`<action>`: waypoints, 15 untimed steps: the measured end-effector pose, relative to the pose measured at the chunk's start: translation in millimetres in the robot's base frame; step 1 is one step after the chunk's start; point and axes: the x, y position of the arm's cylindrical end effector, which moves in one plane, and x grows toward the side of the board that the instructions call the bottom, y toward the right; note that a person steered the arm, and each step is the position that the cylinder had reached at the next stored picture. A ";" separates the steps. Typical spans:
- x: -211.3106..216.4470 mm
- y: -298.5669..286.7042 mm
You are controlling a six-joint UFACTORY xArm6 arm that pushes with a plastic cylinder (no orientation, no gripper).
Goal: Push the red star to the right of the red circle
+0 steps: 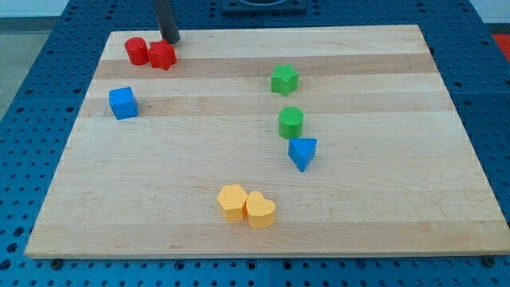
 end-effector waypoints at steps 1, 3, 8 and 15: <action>32.5 50.2; 119.6 59.1; 80.2 8.1; 273.8 95.0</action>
